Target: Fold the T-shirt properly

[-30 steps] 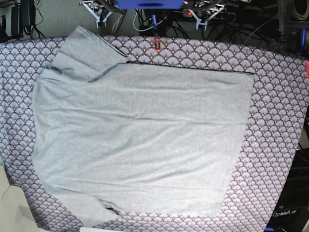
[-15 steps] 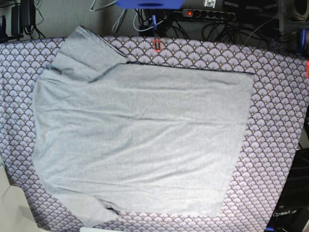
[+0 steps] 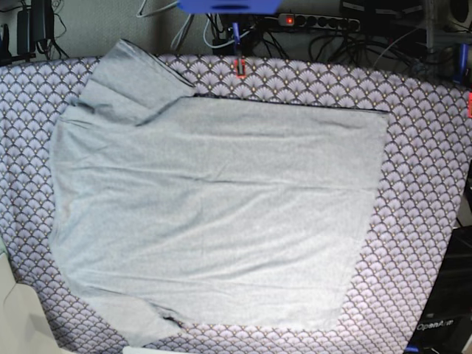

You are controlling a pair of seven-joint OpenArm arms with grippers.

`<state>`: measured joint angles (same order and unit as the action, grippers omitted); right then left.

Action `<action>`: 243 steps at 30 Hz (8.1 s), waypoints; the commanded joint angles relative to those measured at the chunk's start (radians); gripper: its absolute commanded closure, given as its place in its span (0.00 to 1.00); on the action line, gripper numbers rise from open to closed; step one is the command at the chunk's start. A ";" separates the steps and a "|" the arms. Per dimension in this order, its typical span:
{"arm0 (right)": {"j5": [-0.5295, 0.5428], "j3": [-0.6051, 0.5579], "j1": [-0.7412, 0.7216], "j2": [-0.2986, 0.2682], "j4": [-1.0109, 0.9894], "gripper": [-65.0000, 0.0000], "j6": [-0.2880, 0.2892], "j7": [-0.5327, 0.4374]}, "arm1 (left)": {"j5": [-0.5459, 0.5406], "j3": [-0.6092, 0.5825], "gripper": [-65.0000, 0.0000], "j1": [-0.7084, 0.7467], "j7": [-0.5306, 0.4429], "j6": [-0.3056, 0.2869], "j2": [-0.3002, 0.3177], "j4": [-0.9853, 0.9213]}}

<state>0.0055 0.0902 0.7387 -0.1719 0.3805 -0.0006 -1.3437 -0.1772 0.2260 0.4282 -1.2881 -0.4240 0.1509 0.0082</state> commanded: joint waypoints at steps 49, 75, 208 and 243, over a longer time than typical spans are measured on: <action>0.169 0.245 -0.011 0.159 1.540 0.47 0.425 1.458 | 0.074 0.390 0.54 0.076 1.706 -0.166 -0.121 1.907; 0.169 0.457 -0.215 0.203 1.227 0.46 0.446 1.507 | 0.074 0.398 0.53 -0.075 1.809 -0.167 -0.099 1.786; 0.162 0.207 -1.028 -0.100 0.954 1.00 0.612 1.845 | 0.290 0.241 1.00 -0.898 1.890 -0.164 -0.050 1.179; 0.008 0.139 -1.266 -0.114 0.601 1.00 0.612 1.705 | 0.307 0.229 1.00 -1.060 1.815 -0.164 -0.037 0.996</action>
<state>0.0006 0.2291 -0.4950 -0.2718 0.9684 0.6128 0.3901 0.1452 0.4561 -0.5934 0.5541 -0.5907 0.1066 0.9878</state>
